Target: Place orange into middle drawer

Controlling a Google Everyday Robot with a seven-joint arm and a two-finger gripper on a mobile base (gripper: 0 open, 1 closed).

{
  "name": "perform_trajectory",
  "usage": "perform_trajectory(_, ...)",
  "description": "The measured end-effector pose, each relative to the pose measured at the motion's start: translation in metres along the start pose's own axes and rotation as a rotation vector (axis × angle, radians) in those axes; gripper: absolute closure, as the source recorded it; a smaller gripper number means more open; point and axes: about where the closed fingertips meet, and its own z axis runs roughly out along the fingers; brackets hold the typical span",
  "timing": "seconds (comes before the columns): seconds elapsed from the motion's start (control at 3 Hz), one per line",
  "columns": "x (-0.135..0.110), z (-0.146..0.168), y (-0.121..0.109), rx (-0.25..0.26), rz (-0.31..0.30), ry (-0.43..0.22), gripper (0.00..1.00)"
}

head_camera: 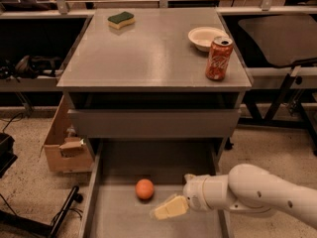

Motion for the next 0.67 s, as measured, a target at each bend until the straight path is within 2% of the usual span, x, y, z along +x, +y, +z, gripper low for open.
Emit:
perform_trajectory(0.33,-0.066,-0.064,-0.008,0.144,-0.072,-0.050,0.00)
perform_trajectory(0.67,-0.119,-0.120,-0.011,0.279,-0.151,-0.059,0.00)
